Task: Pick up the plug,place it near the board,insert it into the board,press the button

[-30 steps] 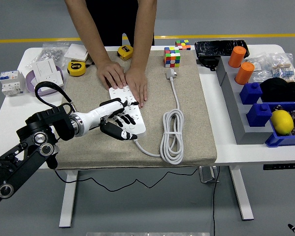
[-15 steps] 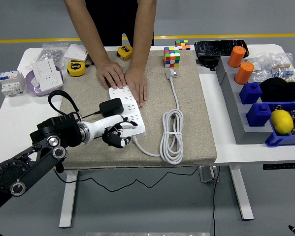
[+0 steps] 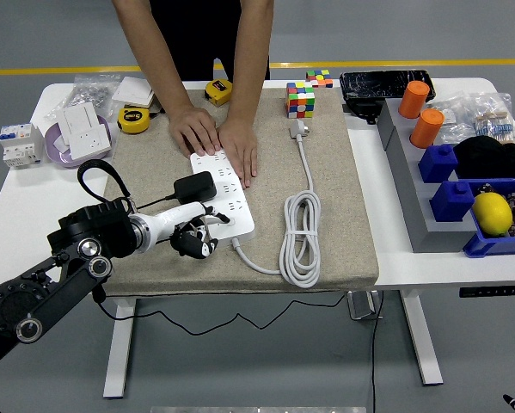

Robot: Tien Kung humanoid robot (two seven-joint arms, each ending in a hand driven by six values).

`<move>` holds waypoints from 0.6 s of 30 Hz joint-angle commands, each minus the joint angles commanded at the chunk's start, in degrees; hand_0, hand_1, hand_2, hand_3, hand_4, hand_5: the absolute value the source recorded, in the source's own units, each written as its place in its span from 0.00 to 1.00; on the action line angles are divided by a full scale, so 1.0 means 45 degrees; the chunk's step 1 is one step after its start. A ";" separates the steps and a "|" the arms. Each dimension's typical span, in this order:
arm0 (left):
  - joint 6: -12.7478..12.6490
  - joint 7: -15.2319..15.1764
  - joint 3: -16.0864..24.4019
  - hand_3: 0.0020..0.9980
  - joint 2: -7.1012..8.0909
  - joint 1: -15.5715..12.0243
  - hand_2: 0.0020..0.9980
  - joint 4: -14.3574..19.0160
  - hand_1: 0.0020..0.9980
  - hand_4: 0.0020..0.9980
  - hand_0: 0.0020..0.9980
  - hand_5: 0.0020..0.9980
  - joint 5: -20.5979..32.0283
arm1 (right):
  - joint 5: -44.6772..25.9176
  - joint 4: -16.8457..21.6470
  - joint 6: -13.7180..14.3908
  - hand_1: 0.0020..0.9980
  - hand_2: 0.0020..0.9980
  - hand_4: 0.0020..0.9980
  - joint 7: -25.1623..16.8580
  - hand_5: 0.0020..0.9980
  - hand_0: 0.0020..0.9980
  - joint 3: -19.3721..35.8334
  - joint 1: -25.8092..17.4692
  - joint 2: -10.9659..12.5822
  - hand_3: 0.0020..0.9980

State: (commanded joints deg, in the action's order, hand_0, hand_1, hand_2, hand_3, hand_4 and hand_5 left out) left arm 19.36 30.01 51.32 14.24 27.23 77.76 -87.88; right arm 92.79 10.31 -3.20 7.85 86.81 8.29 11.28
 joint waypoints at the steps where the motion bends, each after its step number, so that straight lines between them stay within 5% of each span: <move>1: 0.0027 0.0024 -0.0012 0.86 -0.0008 0.0004 0.17 0.0000 0.02 0.43 0.13 0.00 -0.0025 | 0.0006 0.0000 -0.0001 0.85 0.78 1.00 0.0001 1.00 1.00 0.0002 0.0003 0.0001 0.80; 18: 0.0150 0.0112 -0.0552 0.84 0.0073 0.0208 0.17 -0.0204 0.02 0.42 0.13 0.00 -0.0093 | -0.0077 0.0000 0.0017 0.85 0.78 1.00 0.0004 1.00 1.00 -0.0028 0.0096 0.0010 0.80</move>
State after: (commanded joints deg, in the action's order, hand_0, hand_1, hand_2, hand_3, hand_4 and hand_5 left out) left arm 20.04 30.51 48.84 14.57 28.16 76.84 -88.30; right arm 92.44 10.31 -3.12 7.87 86.68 8.72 11.32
